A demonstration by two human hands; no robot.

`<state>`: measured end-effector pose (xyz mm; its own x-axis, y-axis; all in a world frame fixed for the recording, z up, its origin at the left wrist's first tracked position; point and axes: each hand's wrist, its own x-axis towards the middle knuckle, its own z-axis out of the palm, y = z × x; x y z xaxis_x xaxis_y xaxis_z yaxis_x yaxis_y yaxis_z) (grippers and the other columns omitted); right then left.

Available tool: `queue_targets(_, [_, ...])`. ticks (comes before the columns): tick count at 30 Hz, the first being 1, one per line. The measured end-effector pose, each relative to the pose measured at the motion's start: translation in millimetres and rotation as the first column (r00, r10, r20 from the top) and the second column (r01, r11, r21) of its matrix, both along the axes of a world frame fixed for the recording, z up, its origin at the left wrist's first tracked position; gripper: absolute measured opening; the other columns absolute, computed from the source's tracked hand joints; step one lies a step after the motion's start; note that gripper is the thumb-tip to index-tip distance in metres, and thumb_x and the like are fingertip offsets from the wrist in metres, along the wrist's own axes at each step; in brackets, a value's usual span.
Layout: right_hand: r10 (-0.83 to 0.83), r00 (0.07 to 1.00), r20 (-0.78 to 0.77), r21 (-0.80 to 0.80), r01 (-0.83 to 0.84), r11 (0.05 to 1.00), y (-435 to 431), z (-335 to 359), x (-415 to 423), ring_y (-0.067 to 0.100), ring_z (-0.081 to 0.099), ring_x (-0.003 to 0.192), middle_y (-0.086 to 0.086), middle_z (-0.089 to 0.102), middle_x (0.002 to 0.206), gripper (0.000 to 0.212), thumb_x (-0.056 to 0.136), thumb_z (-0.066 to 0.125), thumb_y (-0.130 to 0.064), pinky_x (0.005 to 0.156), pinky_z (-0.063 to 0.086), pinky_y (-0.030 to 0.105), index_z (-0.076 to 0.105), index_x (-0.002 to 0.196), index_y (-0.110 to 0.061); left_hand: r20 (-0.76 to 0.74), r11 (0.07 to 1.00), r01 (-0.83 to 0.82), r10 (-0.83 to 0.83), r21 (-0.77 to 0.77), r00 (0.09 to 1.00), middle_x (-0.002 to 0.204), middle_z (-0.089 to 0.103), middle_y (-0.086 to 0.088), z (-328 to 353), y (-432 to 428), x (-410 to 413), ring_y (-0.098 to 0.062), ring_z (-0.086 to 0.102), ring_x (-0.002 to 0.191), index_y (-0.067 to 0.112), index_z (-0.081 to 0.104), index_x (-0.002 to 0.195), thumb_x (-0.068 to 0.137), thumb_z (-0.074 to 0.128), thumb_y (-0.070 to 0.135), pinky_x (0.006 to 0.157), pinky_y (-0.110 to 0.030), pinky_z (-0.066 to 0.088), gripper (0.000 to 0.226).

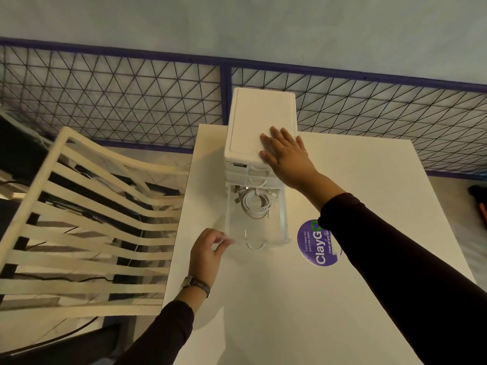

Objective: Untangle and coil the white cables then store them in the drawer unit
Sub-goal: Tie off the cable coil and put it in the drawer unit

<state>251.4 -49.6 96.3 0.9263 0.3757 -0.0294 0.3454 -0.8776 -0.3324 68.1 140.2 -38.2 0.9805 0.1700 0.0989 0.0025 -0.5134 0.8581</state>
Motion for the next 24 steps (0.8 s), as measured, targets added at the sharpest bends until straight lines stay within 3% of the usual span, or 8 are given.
queue_targets(5, [0.006, 1.000, 0.002, 0.004, -0.006, 1.000, 1.7, -0.2, -7.2, 0.021, -0.003, 0.147, 0.001, 0.007, 0.160, 0.053, 0.099, 0.025, -0.047, 0.117, -0.005, 0.044, 0.019, 0.148, -0.027, -0.052, 0.999, 0.034, -0.035, -0.022, 0.998, 0.084, 0.060, 0.002, 5.4, 5.4, 11.6, -0.015, 0.060, 0.082, 0.012, 0.060, 0.078, 0.076, 0.074, 0.010, 0.072, -0.031, 0.055, 0.014])
queue_targets(8, [0.016, 1.000, 0.006, 0.016, -0.016, 1.000, 2.8, -1.0, -11.9, 0.020, -0.002, 0.147, 0.000, 0.008, 0.159, 0.053, 0.099, 0.026, -0.047, 0.118, -0.004, 0.043, 0.021, 0.148, -0.028, -0.066, 0.994, -0.055, 0.049, -0.093, 0.997, 0.104, 0.055, -0.003, 15.1, -1.2, 45.8, -0.021, 0.062, 0.091, 0.009, 0.058, 0.087, 0.077, 0.073, 0.008, 0.073, -0.022, 0.053, 0.018])
queue_targets(10, [0.018, 1.000, 0.019, 0.017, -0.018, 1.000, 4.1, -1.6, -15.1, 0.019, -0.001, 0.147, 0.000, 0.008, 0.159, 0.053, 0.099, 0.027, -0.047, 0.117, -0.004, 0.043, 0.021, 0.147, -0.028, -0.046, 0.984, -0.149, 0.145, -0.101, 0.988, 0.119, 0.046, -0.006, 20.2, -7.3, 74.2, -0.023, 0.063, 0.095, 0.007, 0.051, 0.103, 0.072, 0.077, 0.006, 0.073, -0.021, 0.054, 0.040])
queue_targets(12, [0.010, 1.000, 0.026, 0.017, -0.011, 1.000, 4.9, -2.5, -17.7, 0.019, -0.001, 0.147, 0.000, 0.008, 0.159, 0.052, 0.099, 0.027, -0.047, 0.117, -0.004, 0.042, 0.021, 0.147, -0.028, -0.059, 0.966, -0.241, 0.236, -0.099, 0.970, 0.130, 0.042, -0.008, 22.4, -10.4, 97.9, -0.022, 0.060, 0.102, 0.008, 0.041, 0.121, 0.067, 0.081, 0.009, 0.078, -0.031, 0.056, 0.068])
queue_targets(15, [0.007, 1.000, 0.028, 0.017, -0.007, 1.000, 5.7, -2.9, -19.5, 0.020, -0.002, 0.147, 0.001, 0.008, 0.159, 0.053, 0.099, 0.026, -0.047, 0.117, -0.004, 0.043, 0.021, 0.148, -0.028, -0.148, 0.961, -0.230, 0.208, -0.154, 0.967, 0.133, 0.051, -0.006, 19.5, -9.4, 115.3, -0.021, 0.058, 0.113, 0.016, 0.030, 0.137, 0.067, 0.081, 0.011, 0.090, -0.039, 0.053, 0.087])
queue_targets(18, [0.003, 1.000, 0.030, 0.016, -0.004, 1.000, 7.1, -2.0, -19.9, 0.021, -0.002, 0.147, 0.002, 0.008, 0.160, 0.052, 0.099, 0.026, -0.046, 0.117, -0.005, 0.043, 0.020, 0.148, -0.027, -0.191, 0.958, -0.175, 0.133, -0.229, 0.973, 0.128, 0.058, -0.007, 15.9, -10.1, 114.2, -0.020, 0.061, 0.111, 0.018, 0.026, 0.141, 0.073, 0.076, 0.008, 0.093, -0.039, 0.052, 0.085])
queue_targets(20, [0.002, 1.000, 0.025, 0.006, -0.003, 1.000, 6.7, 0.8, -21.1, 0.022, -0.001, 0.147, 0.002, 0.009, 0.159, 0.053, 0.099, 0.025, -0.047, 0.117, -0.004, 0.044, 0.021, 0.147, -0.026, -0.201, 0.970, -0.144, 0.104, -0.196, 0.974, 0.130, 0.055, -0.008, 20.8, -11.7, 112.7, -0.021, 0.059, 0.114, 0.016, 0.026, 0.142, 0.076, 0.073, 0.003, 0.093, -0.040, 0.052, 0.082])
queue_targets(24, [0.035, 0.996, -0.078, 0.020, -0.034, 0.999, 7.8, 22.0, -14.4, 0.025, 0.011, 0.145, 0.004, 0.019, 0.156, 0.053, 0.097, 0.036, -0.044, 0.116, 0.005, 0.047, 0.030, 0.143, -0.020, 0.004, 0.966, -0.258, 0.258, -0.010, 0.966, 0.133, 0.050, -0.007, 66.1, -2.7, 110.0, -0.021, 0.050, 0.120, 0.012, 0.042, 0.134, 0.080, 0.052, -0.014, 0.096, -0.033, 0.048, 0.061])
